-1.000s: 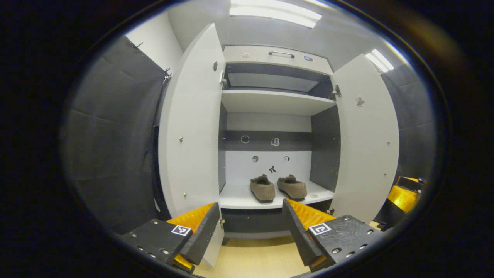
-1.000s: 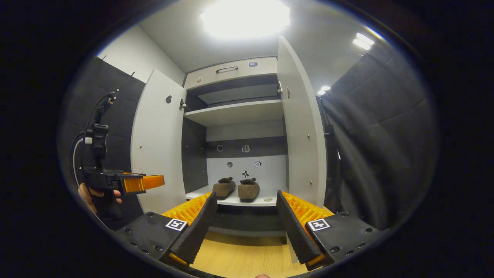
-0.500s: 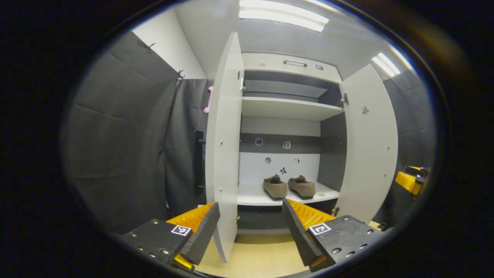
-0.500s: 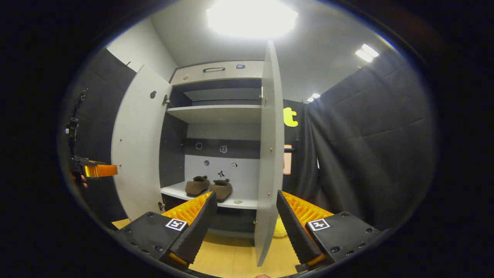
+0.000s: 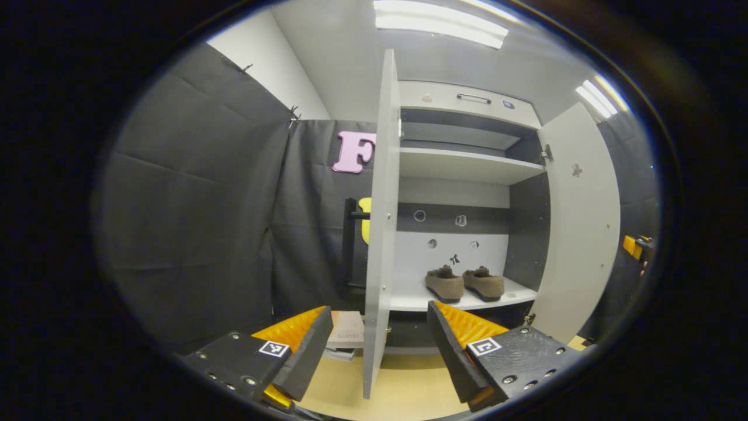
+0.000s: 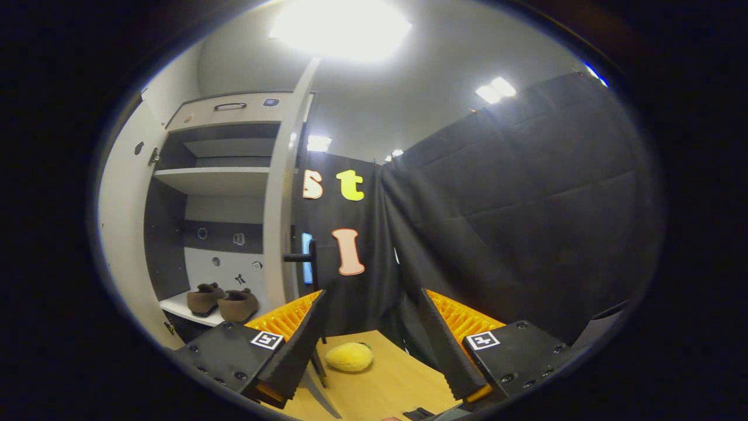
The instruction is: Grab one shoe with the right hand and put it into the shoe cabinet, grab the other shoe with the left hand and put it into the shoe cabinet; then close the right door with the right hand and the left door with the left hand.
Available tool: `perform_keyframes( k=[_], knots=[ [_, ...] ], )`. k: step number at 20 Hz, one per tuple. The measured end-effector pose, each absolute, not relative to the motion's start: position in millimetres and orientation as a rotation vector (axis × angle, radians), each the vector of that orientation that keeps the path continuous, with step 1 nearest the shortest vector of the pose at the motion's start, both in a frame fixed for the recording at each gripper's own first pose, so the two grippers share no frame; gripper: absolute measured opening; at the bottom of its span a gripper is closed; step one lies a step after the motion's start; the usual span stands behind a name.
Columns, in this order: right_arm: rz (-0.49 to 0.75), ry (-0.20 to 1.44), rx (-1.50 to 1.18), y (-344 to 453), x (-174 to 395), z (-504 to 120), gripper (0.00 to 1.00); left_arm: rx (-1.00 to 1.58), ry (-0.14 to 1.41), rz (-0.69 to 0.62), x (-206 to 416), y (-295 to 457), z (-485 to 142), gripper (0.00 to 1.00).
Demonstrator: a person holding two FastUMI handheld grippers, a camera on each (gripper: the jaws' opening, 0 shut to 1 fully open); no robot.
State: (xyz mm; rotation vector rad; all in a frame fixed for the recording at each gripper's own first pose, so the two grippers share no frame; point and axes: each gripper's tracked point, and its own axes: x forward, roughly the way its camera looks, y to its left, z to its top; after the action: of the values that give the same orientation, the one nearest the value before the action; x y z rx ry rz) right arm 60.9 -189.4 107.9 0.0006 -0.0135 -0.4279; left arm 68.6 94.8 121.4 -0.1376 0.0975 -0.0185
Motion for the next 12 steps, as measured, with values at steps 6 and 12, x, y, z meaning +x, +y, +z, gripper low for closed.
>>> perform_keyframes(
  k=[6,12],
  knots=[
    [-0.458,0.038,0.006,-200,95,90,0.98,-0.137,0.104,0.044,65,125,116,1.00],
    [-0.409,0.052,-0.074,-177,99,89,0.94,-0.135,0.112,0.087,64,153,113,1.00]
  ],
)
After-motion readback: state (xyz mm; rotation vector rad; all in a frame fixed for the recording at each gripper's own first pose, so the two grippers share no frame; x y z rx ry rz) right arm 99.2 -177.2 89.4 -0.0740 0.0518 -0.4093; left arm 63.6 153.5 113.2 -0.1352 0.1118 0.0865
